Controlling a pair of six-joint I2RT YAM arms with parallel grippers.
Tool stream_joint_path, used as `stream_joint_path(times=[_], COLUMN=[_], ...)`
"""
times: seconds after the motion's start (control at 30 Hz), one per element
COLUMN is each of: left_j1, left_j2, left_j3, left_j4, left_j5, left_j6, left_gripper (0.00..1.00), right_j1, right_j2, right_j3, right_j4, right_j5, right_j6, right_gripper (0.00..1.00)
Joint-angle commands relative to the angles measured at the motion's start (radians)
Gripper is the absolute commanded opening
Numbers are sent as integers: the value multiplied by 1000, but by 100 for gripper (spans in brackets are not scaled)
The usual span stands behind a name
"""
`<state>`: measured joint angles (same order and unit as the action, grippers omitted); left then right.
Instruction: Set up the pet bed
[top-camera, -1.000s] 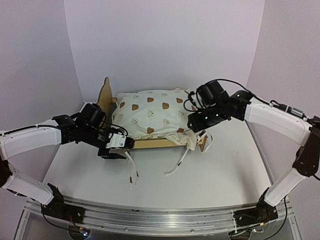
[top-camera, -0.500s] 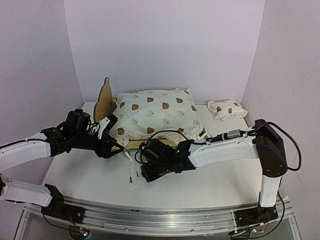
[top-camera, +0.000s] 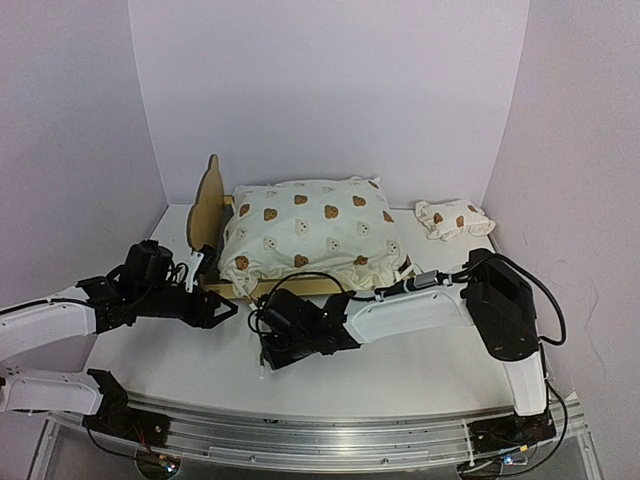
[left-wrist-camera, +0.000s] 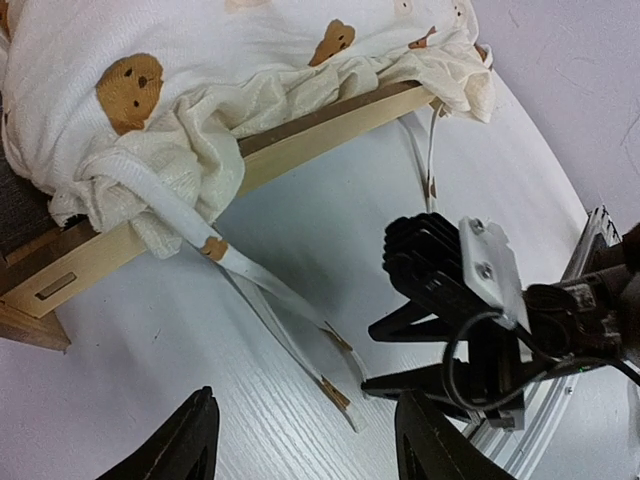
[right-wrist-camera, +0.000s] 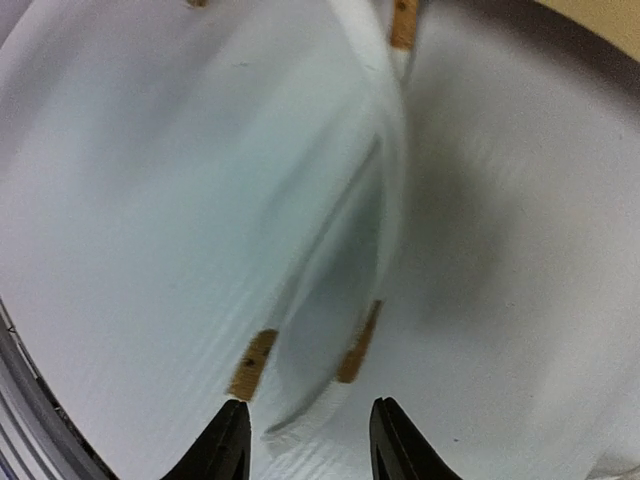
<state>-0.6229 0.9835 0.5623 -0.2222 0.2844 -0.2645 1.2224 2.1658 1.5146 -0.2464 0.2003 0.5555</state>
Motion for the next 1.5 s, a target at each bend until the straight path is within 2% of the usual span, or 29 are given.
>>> stream_joint_path(times=[0.0,0.27,0.37,0.5,0.53,0.63,0.73,0.87,1.1,1.23,1.47], left_j1=[11,19,18,19,18,18,19,19,18,17,17], left_j2=[-27,-16,-2,33,42,89,155,254,366,413,499], left_j3=[-13,-6,-18,-58,-66,-101,-140,-178,-158,-134,-80], left_j4=[55,17,21,78,96,178,335,496,705,734,729], left_j5=[-43,-126,-120,-116,-116,-97,-49,-52,-37,-60,-161], left_j6=[-40,-131,-192,-300,-325,-429,-523,-604,-530,-509,-540], left_gripper=[61,57,55,56,56,58,61,65,59,55,43], right_j1=[53,52,52,52,52,42,16,-31,-57,-67,-77], right_j2=[25,128,161,168,153,97,35,-22,-36,-43,-59], right_j3=[78,112,143,142,136,130,107,7,-73,-95,-149], right_j4=[35,15,2,-11,-11,-4,41,186,319,357,415], right_j5=[7,35,21,-11,-21,-130,-268,-423,-508,-521,-526], right_j6=[-87,-34,-38,-35,-39,-81,-98,-22,41,61,99], right_gripper=[42,42,35,5,0,0,0,0,0,0,0])
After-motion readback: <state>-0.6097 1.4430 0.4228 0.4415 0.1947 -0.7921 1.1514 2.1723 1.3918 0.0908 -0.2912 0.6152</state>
